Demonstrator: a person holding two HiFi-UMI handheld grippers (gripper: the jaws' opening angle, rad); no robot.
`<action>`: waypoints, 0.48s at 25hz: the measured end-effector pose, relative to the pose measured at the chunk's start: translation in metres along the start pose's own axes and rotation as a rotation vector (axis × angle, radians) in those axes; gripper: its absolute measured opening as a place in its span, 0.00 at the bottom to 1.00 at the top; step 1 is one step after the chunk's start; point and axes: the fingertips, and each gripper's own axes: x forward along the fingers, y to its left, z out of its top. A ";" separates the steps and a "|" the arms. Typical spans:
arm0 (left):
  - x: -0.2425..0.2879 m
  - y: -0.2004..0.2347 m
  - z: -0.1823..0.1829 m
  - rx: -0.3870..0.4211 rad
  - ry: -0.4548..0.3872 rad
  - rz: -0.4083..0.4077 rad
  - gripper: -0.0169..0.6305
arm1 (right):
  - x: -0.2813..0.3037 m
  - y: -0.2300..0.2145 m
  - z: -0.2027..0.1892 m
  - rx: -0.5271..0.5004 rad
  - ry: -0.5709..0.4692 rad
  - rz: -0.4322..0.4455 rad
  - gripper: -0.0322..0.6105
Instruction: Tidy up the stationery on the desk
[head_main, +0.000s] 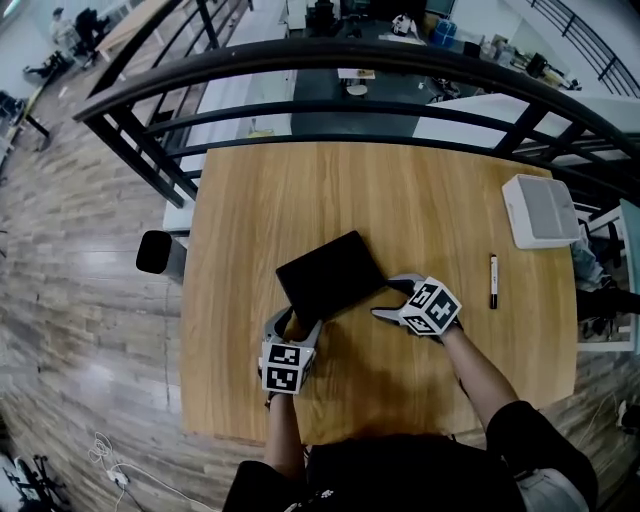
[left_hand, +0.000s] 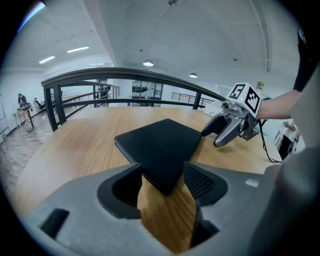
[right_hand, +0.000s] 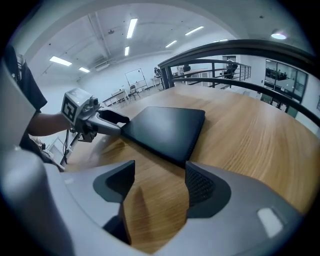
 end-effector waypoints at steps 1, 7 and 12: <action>0.000 -0.003 0.000 0.005 0.000 -0.007 0.42 | -0.003 0.002 -0.004 0.004 0.003 -0.004 0.55; -0.001 -0.017 -0.005 0.053 0.005 -0.035 0.41 | -0.015 0.015 -0.026 0.033 0.001 -0.011 0.55; -0.002 -0.019 -0.003 0.038 -0.014 -0.039 0.41 | -0.021 0.011 -0.024 0.034 -0.029 0.028 0.56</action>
